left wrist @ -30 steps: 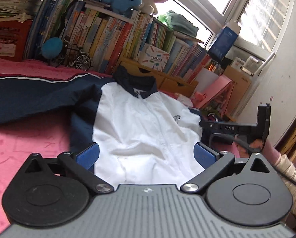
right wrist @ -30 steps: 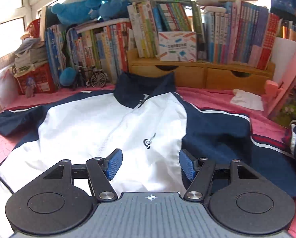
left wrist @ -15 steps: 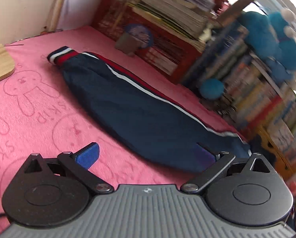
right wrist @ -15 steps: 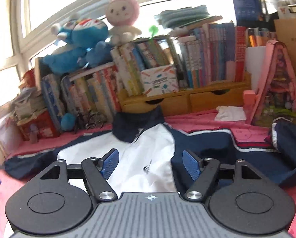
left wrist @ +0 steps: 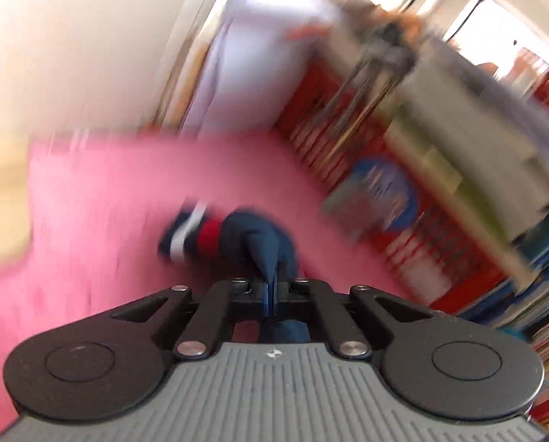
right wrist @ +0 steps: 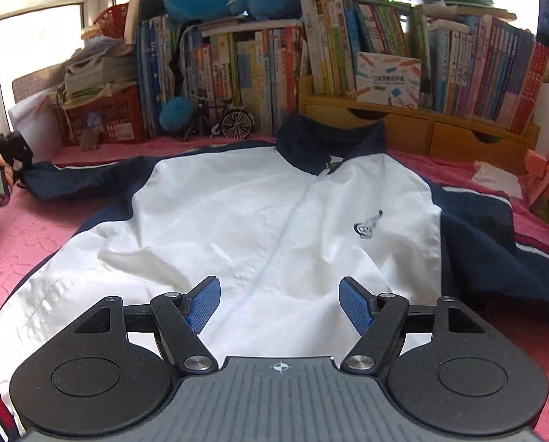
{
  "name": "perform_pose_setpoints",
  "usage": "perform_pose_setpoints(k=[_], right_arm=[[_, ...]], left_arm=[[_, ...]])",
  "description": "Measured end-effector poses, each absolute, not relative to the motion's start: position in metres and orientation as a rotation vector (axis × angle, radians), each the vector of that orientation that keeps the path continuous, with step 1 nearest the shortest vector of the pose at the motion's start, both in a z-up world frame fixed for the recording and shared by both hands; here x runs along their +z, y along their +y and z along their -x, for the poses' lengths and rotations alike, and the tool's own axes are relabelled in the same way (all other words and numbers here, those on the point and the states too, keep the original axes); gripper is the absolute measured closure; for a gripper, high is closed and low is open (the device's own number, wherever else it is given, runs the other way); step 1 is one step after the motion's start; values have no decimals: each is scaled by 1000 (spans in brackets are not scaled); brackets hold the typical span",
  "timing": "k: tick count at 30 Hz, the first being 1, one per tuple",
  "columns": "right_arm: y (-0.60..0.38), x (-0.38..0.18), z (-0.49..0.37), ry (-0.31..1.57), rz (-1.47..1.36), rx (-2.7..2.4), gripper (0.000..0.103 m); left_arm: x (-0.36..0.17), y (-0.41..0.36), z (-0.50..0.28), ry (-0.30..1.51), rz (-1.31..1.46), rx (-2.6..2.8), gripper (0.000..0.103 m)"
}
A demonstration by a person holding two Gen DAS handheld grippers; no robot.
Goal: Fold clothes
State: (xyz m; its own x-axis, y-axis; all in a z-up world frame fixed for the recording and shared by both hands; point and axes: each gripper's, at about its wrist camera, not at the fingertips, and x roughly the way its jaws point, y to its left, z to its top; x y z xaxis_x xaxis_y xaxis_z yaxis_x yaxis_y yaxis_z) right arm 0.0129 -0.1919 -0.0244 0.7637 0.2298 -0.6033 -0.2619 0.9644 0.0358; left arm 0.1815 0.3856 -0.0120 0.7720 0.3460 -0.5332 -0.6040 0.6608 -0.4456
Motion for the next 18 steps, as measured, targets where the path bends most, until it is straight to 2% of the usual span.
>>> perform_pose_setpoints(k=[3,7,13,15,16,18], right_arm=[[-163,-16,-36,639,95,302,32],[-117,-13,-68,660,112,366,32],[-62,-26,-96,745,154,459,32],[-51,-31,-100,769,179,471,32],[-47,-34,-101,783,188,475,32],[-42,-40,-105,813,198,476,32]], left_arm=[[41,409,-181,280,579,541,100],[57,428,-194,247,433,632,100],[-11,443,-218,494,378,738,96],[-35,442,-223,587,362,747,86],[-43,439,-223,624,349,743,85],[-54,432,-222,681,321,738,72]])
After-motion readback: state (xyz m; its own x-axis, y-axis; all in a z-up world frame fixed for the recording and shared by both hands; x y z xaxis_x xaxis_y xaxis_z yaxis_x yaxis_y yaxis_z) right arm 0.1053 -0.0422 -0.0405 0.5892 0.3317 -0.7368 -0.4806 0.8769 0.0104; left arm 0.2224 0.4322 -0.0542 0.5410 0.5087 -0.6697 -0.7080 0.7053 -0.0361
